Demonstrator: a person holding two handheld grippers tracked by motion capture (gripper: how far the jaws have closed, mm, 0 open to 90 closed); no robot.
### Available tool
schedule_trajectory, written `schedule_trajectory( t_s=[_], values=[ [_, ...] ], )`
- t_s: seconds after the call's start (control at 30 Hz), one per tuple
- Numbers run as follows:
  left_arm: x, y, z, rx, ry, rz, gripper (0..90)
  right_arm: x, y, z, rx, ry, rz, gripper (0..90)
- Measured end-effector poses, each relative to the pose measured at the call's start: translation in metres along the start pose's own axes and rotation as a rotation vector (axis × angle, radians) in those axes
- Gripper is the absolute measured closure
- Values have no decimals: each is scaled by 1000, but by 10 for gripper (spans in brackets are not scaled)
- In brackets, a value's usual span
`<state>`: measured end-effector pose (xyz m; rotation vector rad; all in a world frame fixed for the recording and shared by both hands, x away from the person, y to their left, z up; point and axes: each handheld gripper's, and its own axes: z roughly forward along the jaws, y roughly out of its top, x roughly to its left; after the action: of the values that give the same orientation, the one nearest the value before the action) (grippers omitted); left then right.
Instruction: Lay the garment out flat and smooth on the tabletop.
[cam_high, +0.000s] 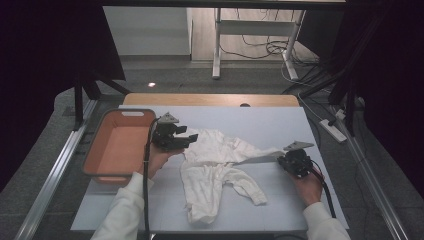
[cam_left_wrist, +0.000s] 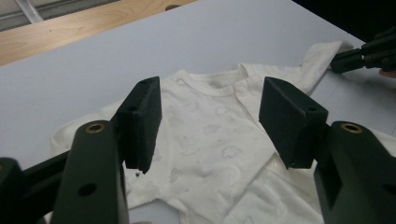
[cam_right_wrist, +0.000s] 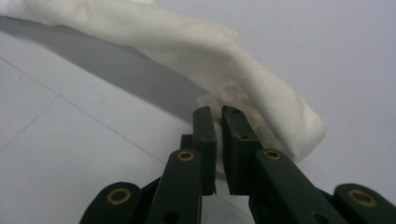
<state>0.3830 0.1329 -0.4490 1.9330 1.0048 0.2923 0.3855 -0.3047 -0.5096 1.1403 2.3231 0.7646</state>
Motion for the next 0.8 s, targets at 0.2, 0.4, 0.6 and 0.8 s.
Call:
schedule_trajectory(
  t_s=[0.2, 0.4, 0.6, 0.8],
  values=[
    [-2, 0, 3, 8, -9, 8, 394, 5, -2, -15, -35, 57, -8, 845],
    [-3, 3, 6, 5, -16, 14, 395, 10, -17, -41, -60, 101, -24, 844],
    [-4, 9, 12, 0, -33, 23, 396, 6, -35, -64, -75, 107, 13, 844],
    [-4, 15, 17, -5, -49, 32, 397, -2, -51, -83, -107, 109, 36, 839]
  ],
)
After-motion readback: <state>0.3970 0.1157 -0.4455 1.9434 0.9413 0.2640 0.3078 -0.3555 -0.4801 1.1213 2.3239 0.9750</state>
